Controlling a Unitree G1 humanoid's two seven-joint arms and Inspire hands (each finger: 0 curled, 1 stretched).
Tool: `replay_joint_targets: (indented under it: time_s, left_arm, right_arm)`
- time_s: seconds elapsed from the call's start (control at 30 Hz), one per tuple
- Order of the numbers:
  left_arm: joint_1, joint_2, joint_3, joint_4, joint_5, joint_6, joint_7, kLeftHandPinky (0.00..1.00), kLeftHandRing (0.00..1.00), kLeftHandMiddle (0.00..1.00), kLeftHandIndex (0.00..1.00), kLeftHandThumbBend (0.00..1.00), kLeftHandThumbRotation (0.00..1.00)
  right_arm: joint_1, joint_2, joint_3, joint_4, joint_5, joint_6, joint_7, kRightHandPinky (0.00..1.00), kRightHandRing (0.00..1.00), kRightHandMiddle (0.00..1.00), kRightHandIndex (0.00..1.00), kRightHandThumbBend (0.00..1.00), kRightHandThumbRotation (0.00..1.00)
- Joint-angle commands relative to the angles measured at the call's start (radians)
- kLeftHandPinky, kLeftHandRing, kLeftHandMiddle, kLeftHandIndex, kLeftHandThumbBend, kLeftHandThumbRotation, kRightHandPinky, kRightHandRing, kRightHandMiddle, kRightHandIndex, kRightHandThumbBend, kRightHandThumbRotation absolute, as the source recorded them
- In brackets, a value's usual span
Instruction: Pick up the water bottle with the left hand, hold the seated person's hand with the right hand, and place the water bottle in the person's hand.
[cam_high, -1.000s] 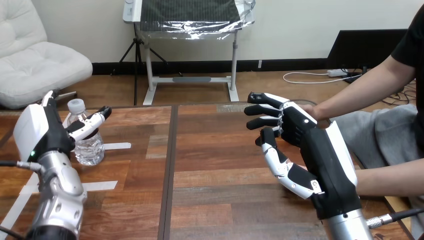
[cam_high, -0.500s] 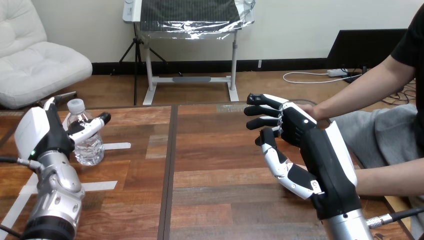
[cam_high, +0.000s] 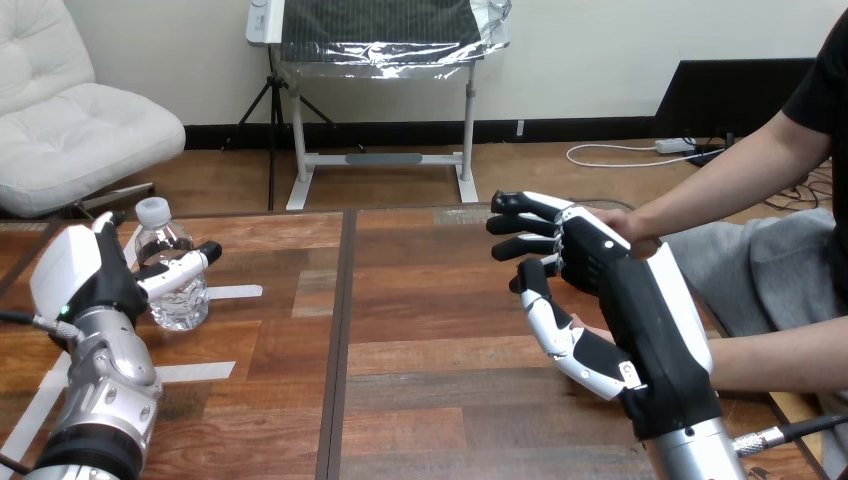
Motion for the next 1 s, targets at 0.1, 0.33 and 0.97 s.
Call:
replay_joint_targets:
  time_s: [0.1,0.33,0.97]
  left_arm:
    - [-0.118,0.026,-0.029,0.047,0.002,-0.012,-0.011,0.77,0.85,0.88,0.89,0.99,0.6]
    - [-0.131,0.023,-0.042,0.072,0.005,-0.022,-0.019,0.76,0.84,0.87,0.88,0.99,0.61]
    - [-0.152,0.018,-0.07,0.139,0.001,-0.101,-0.001,0.65,0.75,0.8,0.84,0.95,0.59]
  right_arm:
    - [-0.056,-0.027,-0.011,-0.053,-0.015,0.019,0.007,0.54,0.69,0.75,0.77,0.11,0.0]
    - [-0.05,-0.032,-0.009,-0.065,-0.01,0.033,0.01,0.56,0.71,0.76,0.78,0.12,0.0]
    - [-0.042,-0.041,-0.011,-0.08,-0.021,0.044,0.007,0.58,0.71,0.76,0.77,0.14,0.0]
